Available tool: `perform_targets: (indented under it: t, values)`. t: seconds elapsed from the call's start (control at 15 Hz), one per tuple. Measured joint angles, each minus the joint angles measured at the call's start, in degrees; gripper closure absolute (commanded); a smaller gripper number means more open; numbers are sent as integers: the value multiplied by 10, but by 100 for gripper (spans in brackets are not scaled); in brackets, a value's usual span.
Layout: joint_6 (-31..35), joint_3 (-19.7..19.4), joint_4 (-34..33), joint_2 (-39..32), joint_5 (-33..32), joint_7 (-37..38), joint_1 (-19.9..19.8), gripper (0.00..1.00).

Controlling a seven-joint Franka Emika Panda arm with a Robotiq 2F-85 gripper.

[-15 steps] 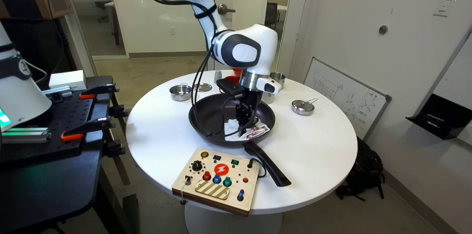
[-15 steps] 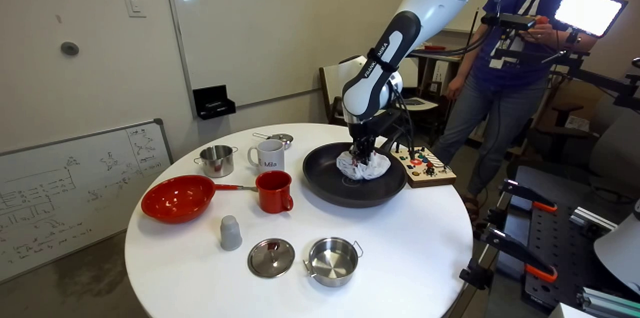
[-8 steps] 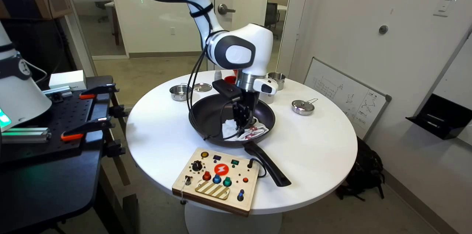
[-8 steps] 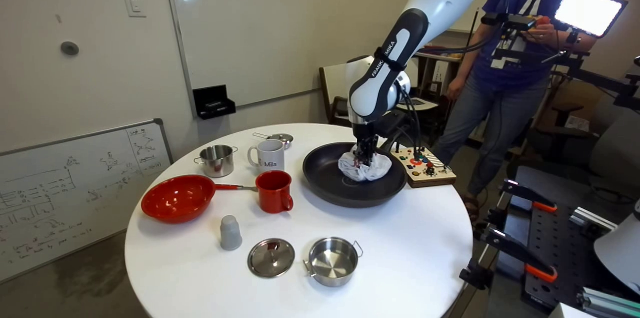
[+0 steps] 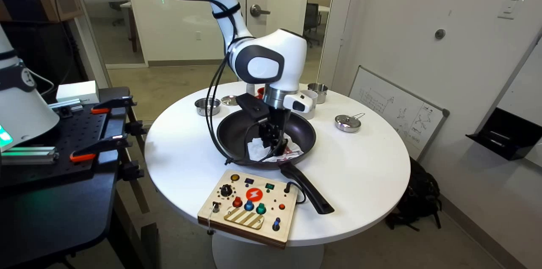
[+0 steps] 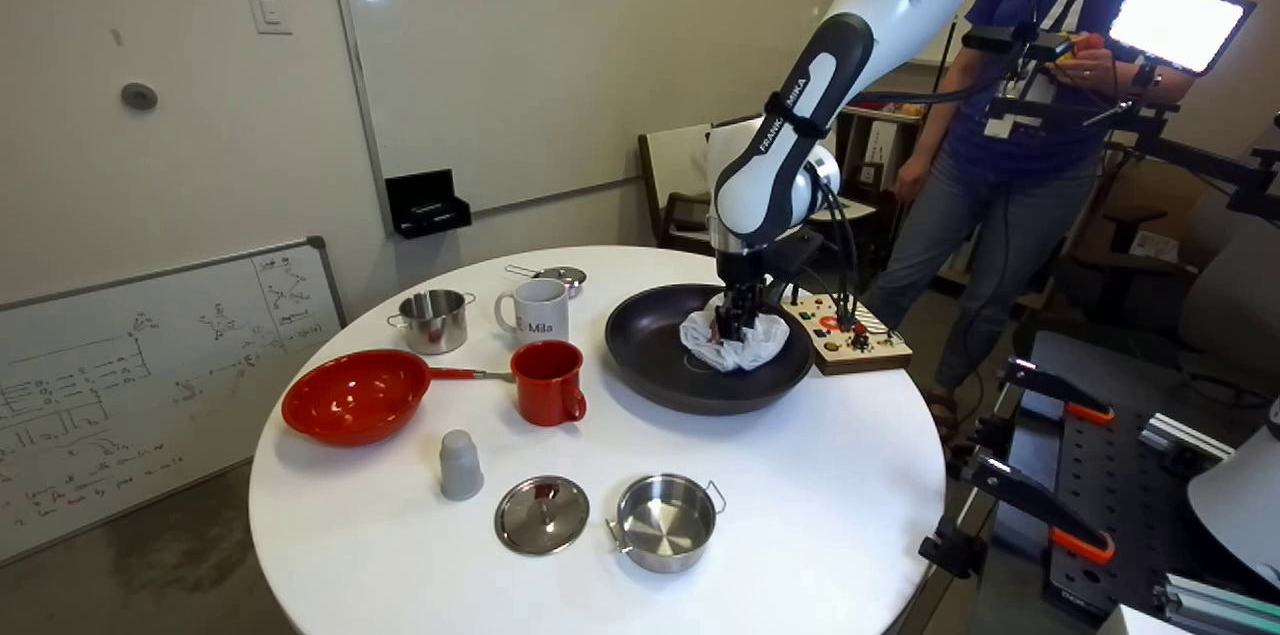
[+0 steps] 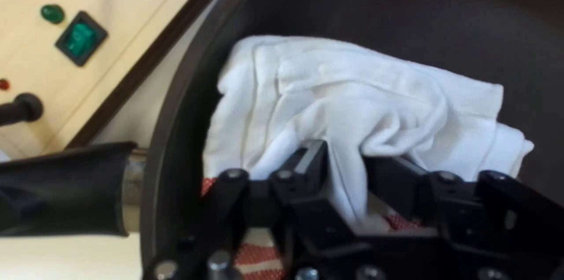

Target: Use the towel to wipe the inside of the pan

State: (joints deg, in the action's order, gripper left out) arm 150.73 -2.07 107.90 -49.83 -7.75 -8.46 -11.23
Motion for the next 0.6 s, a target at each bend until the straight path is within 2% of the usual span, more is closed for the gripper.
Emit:
perform_targets:
  t: [0.6]
  values:
    - [7,10,10,-18,6,-3,-7,66]
